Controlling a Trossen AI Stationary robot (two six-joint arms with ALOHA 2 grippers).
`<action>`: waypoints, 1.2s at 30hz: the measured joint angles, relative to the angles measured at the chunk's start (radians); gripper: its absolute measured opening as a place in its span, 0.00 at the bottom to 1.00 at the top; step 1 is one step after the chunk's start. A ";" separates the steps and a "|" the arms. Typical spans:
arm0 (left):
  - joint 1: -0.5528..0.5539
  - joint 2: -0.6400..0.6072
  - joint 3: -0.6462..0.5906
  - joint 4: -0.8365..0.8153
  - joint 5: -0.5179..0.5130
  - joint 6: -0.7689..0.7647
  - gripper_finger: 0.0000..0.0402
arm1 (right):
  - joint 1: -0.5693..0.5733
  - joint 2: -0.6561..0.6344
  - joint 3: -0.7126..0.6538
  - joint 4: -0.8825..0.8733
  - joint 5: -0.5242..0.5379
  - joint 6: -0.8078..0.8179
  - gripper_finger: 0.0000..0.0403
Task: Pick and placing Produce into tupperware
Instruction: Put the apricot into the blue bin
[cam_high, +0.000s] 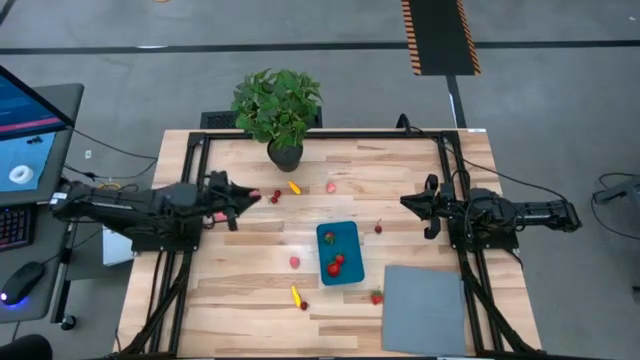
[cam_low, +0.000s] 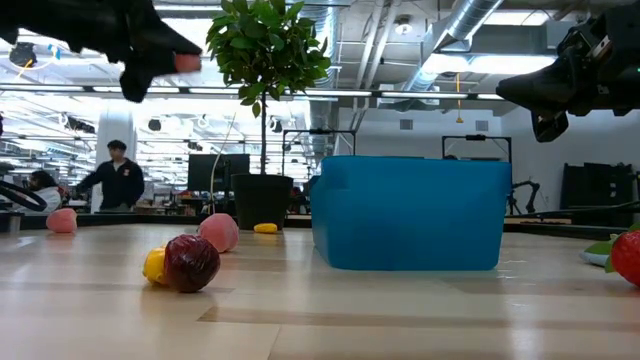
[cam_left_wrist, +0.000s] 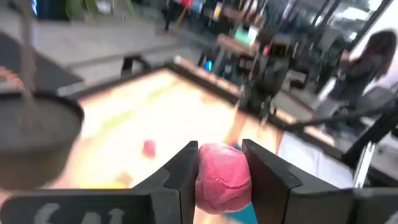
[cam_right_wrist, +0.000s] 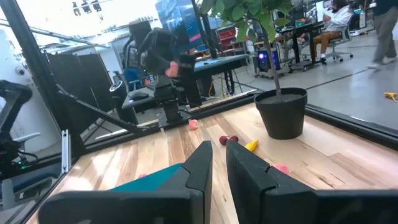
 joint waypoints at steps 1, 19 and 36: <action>0.000 0.032 0.000 0.016 0.008 -0.017 0.25 | 0.000 0.000 0.000 0.000 0.000 0.000 0.17; 0.000 0.582 0.055 0.501 0.206 -0.039 0.26 | 0.000 0.000 0.000 0.000 -0.001 0.000 0.17; 0.000 1.017 0.383 0.496 0.429 0.003 0.26 | 0.000 0.000 0.000 0.000 -0.001 0.000 0.17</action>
